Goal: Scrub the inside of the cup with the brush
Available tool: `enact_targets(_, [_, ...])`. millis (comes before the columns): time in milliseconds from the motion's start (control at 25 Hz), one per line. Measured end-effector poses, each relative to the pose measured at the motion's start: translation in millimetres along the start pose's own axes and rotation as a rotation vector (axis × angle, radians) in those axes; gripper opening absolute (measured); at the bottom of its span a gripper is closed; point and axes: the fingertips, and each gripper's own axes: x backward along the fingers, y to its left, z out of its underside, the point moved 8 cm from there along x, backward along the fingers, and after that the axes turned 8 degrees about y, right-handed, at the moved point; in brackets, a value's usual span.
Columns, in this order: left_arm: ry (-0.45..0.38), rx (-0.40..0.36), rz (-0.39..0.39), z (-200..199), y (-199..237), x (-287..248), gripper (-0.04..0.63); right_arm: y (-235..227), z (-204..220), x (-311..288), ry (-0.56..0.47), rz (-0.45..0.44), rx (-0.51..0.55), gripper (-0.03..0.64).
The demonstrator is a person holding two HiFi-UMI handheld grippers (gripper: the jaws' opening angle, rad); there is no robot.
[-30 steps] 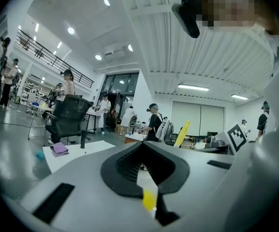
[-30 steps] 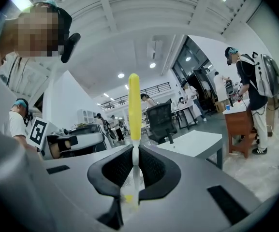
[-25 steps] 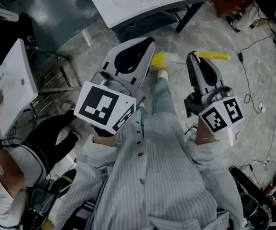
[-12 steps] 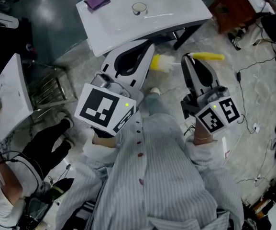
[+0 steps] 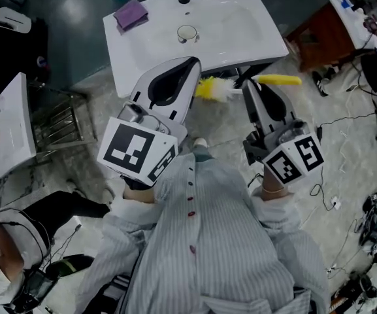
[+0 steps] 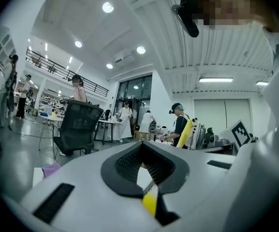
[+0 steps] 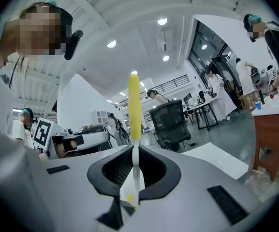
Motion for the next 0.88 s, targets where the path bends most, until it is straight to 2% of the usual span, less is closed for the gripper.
enact_targets(400, [0.014, 0.04, -0.083, 5.6, 48.0, -27.3, 0.009, -35.1, -2.2, -45.5, 0.035, -0.032, -0.036, 0.055])
enact_targets(880, [0.025, 0.049, -0.066, -11.2, 154.9, -110.9, 0.009, -92.2, -38.5, -160.3, 0.037, -0.012, -0.044, 0.057])
